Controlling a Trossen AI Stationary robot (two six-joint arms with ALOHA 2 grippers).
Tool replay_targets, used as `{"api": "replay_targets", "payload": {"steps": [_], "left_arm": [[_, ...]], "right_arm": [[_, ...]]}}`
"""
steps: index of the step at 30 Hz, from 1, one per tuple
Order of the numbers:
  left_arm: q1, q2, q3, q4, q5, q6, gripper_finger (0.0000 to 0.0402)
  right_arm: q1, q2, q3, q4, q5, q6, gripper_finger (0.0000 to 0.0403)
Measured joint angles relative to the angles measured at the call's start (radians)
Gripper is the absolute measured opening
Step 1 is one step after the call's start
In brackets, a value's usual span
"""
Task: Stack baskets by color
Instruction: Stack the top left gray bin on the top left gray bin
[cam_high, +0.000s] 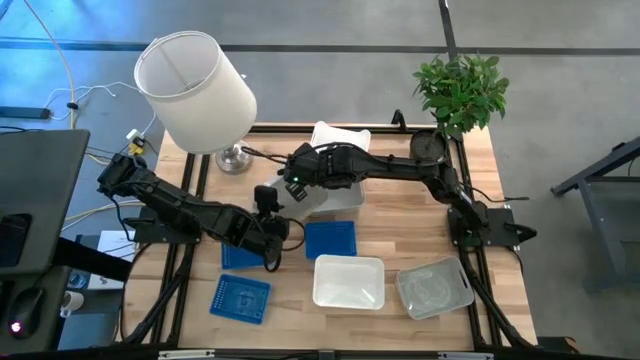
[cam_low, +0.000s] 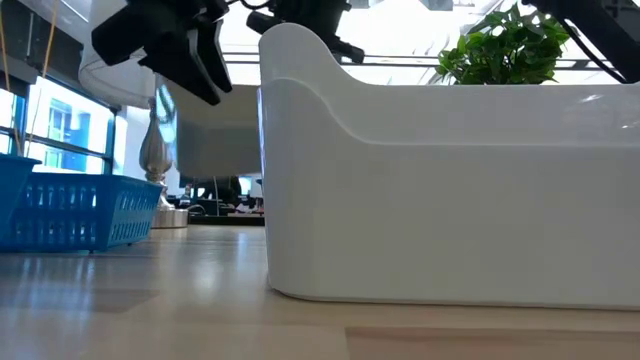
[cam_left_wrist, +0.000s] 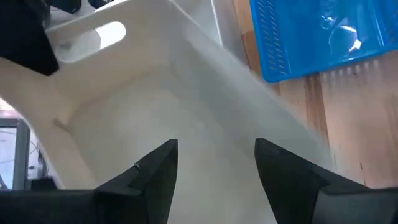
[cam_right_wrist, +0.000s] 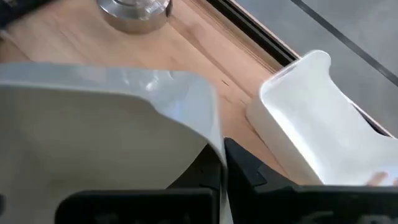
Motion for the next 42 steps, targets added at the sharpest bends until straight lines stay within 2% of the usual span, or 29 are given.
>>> {"api": "replay_targets", "payload": {"steps": [8,17,22,28,42], "left_arm": [[-0.029,0.0,0.0,-0.003,0.002,0.005,0.0198],[-0.081,0.0,0.001,-0.002,-0.026,0.001,0.0198],[-0.111,-0.001,0.001,-0.008,-0.072,-0.002,0.0197],[-0.127,-0.001,0.001,-0.006,-0.081,-0.008,0.0197],[-0.169,-0.001,0.001,-0.006,-0.154,-0.01,0.0197]], "right_arm": [[-0.021,-0.042,0.0,-0.049,0.004,-0.021,0.0001],[-0.023,-0.144,0.0,-0.171,-0.003,-0.015,0.0],[-0.027,-0.206,0.001,-0.254,0.054,0.0,0.0],[-0.027,-0.241,0.001,-0.37,0.11,0.06,0.0],[-0.035,-0.245,0.001,-0.367,0.128,0.022,0.0]]}}
